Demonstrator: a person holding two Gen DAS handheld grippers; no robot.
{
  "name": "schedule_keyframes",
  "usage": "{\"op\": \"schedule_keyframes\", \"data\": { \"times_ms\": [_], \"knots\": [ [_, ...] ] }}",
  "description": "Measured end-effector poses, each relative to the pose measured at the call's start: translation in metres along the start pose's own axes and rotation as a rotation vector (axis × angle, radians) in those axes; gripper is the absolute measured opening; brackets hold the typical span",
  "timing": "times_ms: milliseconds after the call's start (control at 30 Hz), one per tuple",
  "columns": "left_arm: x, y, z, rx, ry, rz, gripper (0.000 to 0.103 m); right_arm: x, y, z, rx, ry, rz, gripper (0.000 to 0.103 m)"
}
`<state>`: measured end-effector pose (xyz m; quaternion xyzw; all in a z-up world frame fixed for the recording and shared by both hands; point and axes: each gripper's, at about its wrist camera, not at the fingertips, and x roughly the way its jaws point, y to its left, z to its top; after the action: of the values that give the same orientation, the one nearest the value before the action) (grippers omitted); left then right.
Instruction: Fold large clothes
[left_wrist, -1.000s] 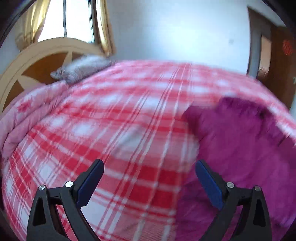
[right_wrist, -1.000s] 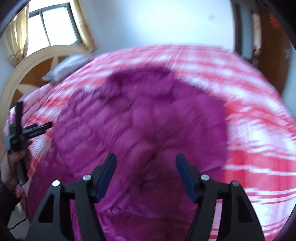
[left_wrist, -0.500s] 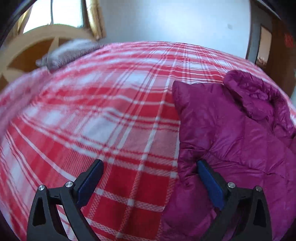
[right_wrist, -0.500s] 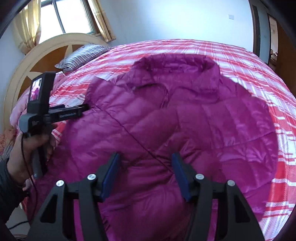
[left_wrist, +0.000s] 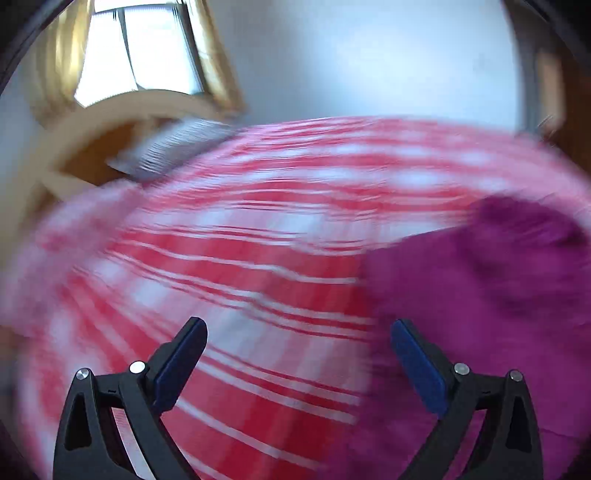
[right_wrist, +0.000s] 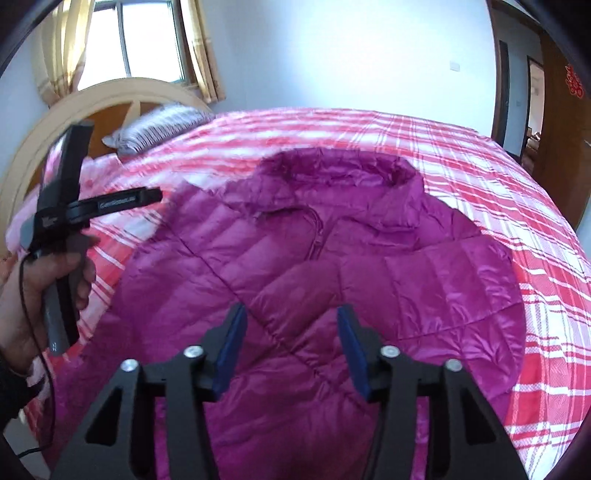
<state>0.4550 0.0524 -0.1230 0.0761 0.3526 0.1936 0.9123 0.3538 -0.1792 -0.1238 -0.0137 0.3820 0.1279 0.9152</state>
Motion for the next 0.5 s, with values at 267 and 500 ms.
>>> {"op": "schedule_keyframes", "data": {
  "times_ms": [267,500],
  "knots": [
    [0.047,-0.017,-0.013,0.04,0.11,-0.054,0.101,0.028,-0.003,-0.022,-0.011,0.044,-0.01,0.048],
    [0.062,0.0,-0.014,-0.055,0.17,-0.139,0.102,0.035,-0.008,-0.023,0.014,0.06,0.02,0.048]
  ]
}}
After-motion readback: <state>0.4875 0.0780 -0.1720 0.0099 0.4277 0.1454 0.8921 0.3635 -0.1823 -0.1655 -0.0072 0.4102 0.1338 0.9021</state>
